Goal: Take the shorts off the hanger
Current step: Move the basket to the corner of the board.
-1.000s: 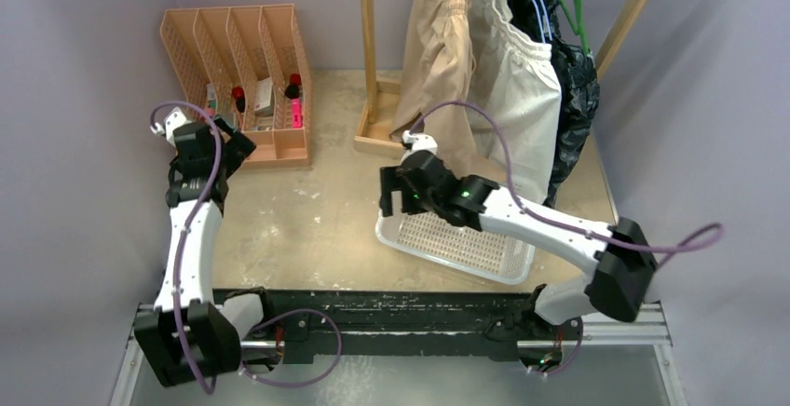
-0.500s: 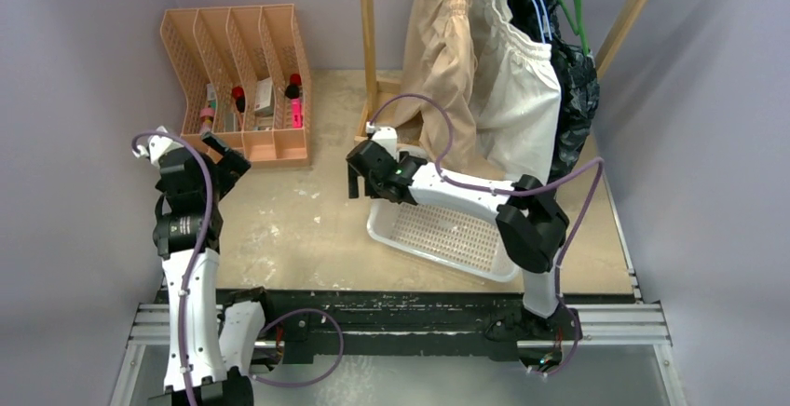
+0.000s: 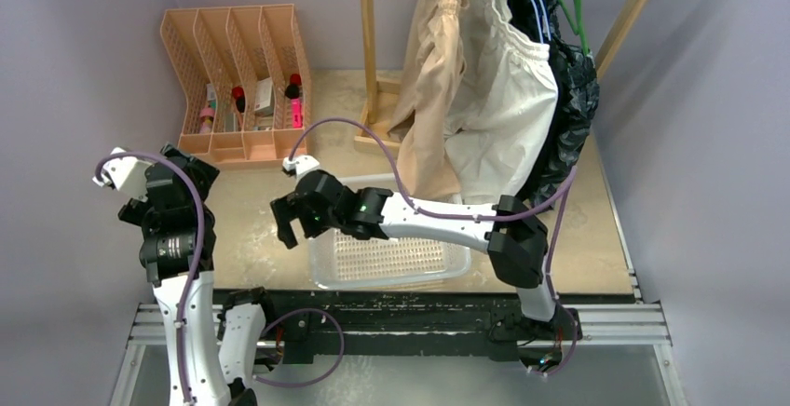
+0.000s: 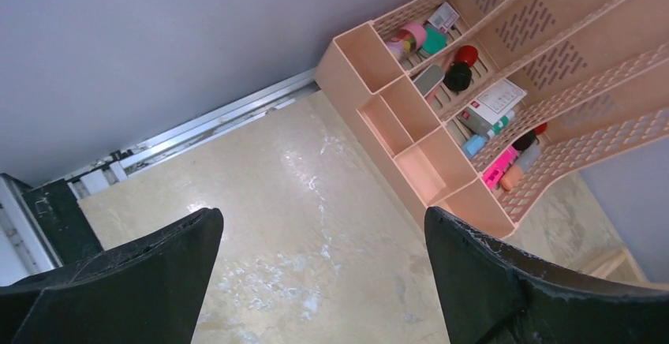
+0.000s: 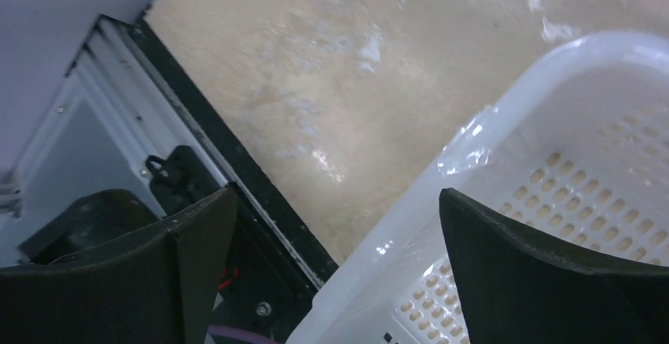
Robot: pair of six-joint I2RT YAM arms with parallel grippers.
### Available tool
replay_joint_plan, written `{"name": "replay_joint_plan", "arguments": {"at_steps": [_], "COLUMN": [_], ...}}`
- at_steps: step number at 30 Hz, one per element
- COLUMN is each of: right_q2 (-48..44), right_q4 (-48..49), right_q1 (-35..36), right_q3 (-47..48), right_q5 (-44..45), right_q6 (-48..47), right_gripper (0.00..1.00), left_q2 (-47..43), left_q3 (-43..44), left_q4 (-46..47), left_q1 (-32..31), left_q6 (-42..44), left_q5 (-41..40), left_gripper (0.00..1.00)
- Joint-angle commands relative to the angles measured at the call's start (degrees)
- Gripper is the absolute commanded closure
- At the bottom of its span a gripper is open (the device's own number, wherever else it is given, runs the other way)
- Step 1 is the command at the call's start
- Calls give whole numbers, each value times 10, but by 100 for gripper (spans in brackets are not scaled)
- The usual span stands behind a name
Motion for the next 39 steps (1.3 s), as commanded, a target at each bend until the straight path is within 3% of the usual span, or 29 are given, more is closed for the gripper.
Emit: {"name": "replay_joint_plan", "arguments": {"at_steps": [1, 6, 10, 13, 16, 18, 22, 25, 29, 34, 39], "right_q2": [-60, -179, -261, -262, -237, -227, -231, -255, -295, -312, -425], "right_q4": [21, -49, -86, -116, -149, -174, -222, -265, -240, -267, -183], "right_q1": [-14, -14, -27, -98, -182, -208, -250, -255, -294, -314, -310], "right_q3": [39, -57, -165, -172, -149, -142, -158, -178, -231, -208, -239], "right_q5": [-27, 133, 207, 186, 238, 298, 396, 439, 426, 332, 66], "right_q6": [-62, -59, -61, -125, -146, -146, -88, -42, -78, -97, -126], "right_gripper": [1, 1, 0, 0, 0, 0, 0, 0, 0, 0, 1], "left_q2": [7, 14, 30, 41, 58, 69, 102, 143, 171, 217, 216], "left_q3": [33, 30, -1, -64, -104, -101, -109, -116, -107, -87, -93], "left_q4": [-10, 8, 76, 170, 229, 223, 195, 202, 220, 202, 159], "left_q1": [-1, -1, -1, -1, -6, -25, -112, -173, -254, -302, -333], "left_q6": [-9, -6, 3, -35, -62, -43, -6, -14, -11, 19, 15], "left_q5": [-22, 63, 240, 388, 489, 507, 421, 409, 389, 435, 354], "left_gripper": [0, 0, 0, 1, 1, 1, 2, 4, 4, 4, 5]}}
